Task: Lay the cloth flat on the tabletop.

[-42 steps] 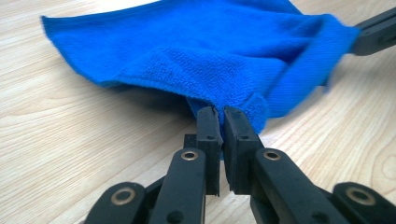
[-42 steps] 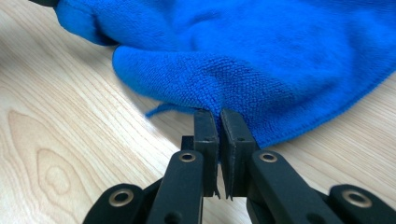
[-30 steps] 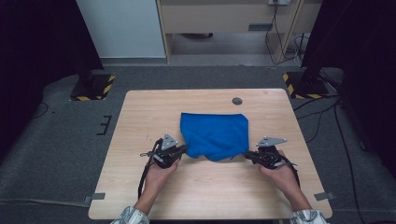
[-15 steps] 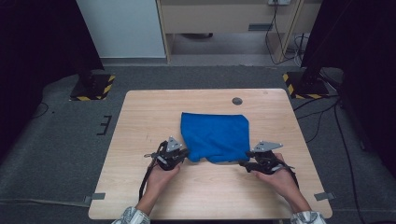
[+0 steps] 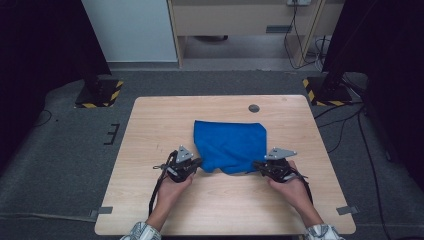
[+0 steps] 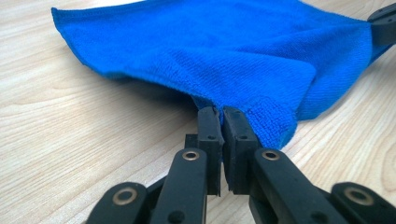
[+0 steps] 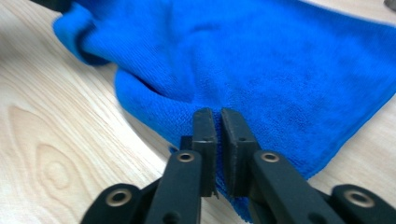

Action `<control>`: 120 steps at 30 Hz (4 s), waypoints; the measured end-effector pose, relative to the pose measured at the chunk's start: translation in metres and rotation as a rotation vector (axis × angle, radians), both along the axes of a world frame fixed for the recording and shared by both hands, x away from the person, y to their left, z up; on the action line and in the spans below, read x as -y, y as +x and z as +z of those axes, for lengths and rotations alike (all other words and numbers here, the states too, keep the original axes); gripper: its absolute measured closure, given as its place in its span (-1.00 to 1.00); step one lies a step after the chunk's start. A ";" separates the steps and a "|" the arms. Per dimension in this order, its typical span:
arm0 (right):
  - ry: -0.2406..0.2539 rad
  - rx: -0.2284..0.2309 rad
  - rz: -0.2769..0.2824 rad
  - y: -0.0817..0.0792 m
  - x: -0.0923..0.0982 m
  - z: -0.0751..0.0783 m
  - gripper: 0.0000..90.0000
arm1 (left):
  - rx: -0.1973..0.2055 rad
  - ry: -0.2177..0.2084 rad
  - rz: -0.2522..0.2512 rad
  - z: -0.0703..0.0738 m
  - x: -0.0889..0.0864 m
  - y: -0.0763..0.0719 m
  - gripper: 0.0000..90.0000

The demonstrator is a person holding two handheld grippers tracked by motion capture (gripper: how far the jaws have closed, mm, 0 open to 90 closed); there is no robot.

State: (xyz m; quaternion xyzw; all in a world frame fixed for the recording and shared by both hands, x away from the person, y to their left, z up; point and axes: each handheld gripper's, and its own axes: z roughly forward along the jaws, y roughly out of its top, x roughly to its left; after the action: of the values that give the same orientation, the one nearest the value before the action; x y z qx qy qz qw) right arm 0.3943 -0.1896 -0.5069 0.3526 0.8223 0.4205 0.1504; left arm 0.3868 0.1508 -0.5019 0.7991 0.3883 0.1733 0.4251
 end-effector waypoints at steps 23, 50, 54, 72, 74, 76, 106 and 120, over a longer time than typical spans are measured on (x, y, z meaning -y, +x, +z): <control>-0.059 -0.073 -0.025 0.041 0.002 -0.011 0.92 | -0.020 0.080 0.055 -0.019 0.002 0.031 0.93; -0.026 -0.042 -0.108 0.049 -0.011 -0.002 0.02 | 0.052 0.024 0.085 -0.009 -0.008 0.040 0.18; -0.031 -0.025 -0.131 0.036 -0.002 0.002 -0.02 | 0.077 0.007 0.060 0.000 -0.002 0.033 0.13; -0.020 -0.072 -0.136 -0.019 0.024 -0.006 -0.21 | 0.079 0.028 0.054 0.002 0.003 0.029 0.16; -0.014 -0.077 -0.132 -0.023 0.022 -0.005 -0.22 | 0.084 0.025 0.054 0.003 0.003 0.029 0.16; -0.024 -0.071 -0.123 -0.027 0.018 -0.004 -0.23 | 0.088 0.018 0.054 0.004 0.004 0.030 0.16; -0.126 -0.103 -0.159 -0.028 0.029 -0.015 -0.17 | -0.018 0.061 -0.017 -0.012 0.019 0.034 0.32; -0.146 -0.129 -0.116 -0.037 0.023 -0.016 -0.12 | -0.058 0.123 -0.054 -0.027 0.021 0.040 0.16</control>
State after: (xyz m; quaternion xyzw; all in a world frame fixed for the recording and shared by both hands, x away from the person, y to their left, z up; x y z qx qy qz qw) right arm 0.3576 -0.2123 -0.5226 0.4138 0.8371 0.3264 0.1467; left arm 0.4267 0.1293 -0.5293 0.8386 0.3672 0.1619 0.3683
